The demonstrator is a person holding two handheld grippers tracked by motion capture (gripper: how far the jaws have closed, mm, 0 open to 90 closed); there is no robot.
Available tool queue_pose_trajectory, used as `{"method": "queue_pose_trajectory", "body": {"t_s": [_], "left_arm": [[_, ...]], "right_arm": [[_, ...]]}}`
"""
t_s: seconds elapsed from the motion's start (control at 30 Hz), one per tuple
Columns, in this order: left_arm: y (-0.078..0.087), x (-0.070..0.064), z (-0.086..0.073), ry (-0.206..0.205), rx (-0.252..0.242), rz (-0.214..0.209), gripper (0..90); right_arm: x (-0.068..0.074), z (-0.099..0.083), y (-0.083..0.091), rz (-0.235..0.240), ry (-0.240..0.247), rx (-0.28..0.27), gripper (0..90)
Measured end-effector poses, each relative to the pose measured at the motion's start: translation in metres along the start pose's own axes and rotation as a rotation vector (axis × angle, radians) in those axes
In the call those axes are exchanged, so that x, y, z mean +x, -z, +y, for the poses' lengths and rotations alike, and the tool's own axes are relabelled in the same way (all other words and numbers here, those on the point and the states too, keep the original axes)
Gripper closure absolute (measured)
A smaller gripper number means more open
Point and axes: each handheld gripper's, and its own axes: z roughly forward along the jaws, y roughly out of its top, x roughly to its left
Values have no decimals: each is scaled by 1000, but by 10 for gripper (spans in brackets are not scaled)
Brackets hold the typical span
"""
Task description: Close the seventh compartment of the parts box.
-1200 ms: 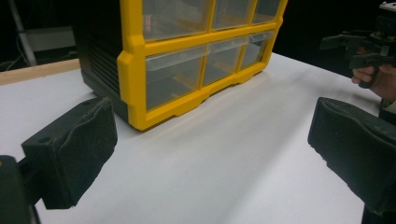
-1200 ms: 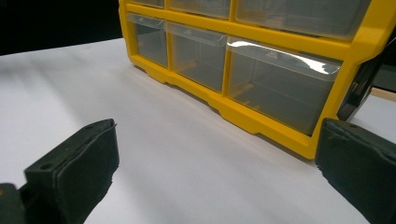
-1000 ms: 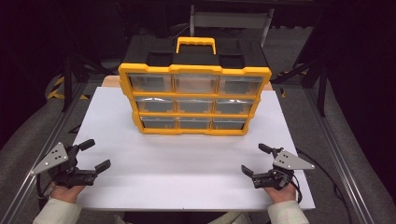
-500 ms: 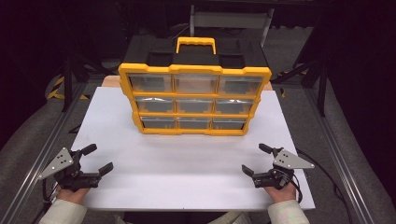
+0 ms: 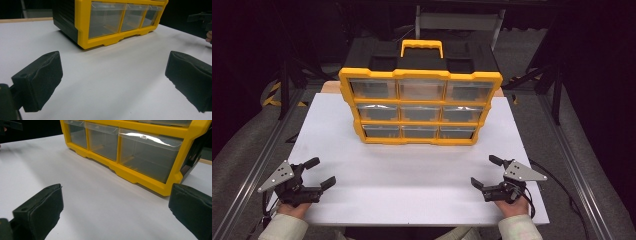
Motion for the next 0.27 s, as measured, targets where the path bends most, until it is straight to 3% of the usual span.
{"method": "queue_pose_trajectory", "body": {"t_s": [0.27], "left_arm": [[-1,-1,0,-6,8,-5,19]], "right_arm": [[0,0,0,1,3,-4,1]]}}
